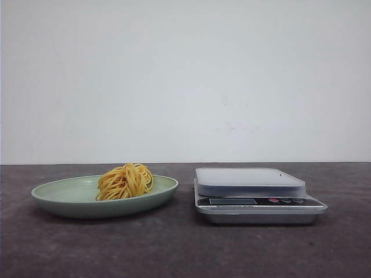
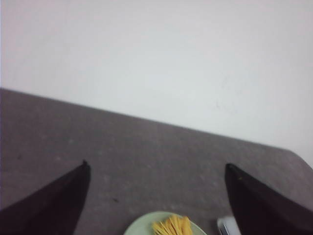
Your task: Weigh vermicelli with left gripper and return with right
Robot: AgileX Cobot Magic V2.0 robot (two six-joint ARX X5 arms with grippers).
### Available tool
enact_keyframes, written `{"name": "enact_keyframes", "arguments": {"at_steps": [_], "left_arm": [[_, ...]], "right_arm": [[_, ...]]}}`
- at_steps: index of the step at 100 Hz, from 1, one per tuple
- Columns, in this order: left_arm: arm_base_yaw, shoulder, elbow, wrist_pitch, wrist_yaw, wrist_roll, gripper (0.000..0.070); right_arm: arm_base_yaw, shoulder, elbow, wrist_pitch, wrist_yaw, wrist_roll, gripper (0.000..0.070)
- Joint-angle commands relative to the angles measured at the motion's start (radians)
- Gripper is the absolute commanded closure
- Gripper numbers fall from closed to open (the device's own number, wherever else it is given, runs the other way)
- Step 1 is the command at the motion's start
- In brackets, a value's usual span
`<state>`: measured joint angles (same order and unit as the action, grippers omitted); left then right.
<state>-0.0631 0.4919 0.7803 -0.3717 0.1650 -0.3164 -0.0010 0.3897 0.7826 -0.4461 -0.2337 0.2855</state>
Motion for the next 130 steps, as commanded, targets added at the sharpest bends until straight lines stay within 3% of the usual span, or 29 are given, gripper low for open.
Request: {"name": "enact_keyframes", "arguments": {"at_steps": [1,36,53,73,130], "left_arm": [[-0.003,0.018,0.018,0.013,0.024,0.019,0.0146],[-0.171,0.448,0.134,0.08,0.033,-0.019,0.0186],[-0.286,0.729,0.218,0.071,-0.032,-0.024,0.0186],[-0.354,0.954,0.257,0.08,-0.047,-0.048,0.0185],[-0.47,1.186,0.259,0.152,-0.152,-0.045,0.0186]], "right_arm": [[0.0,0.019,0.037,0.0,-0.021,-0.032,0.0091],[0.002,0.132,0.108,-0.045,-0.099,-0.036,0.0091],[0.008,0.163,0.108,-0.047,-0.111,-0.039,0.0091],[0.014,0.171,0.108,-0.062,-0.11,-0.04,0.0091],[0.014,0.171,0.108,-0.111,-0.135,-0.058,0.0091]]}}
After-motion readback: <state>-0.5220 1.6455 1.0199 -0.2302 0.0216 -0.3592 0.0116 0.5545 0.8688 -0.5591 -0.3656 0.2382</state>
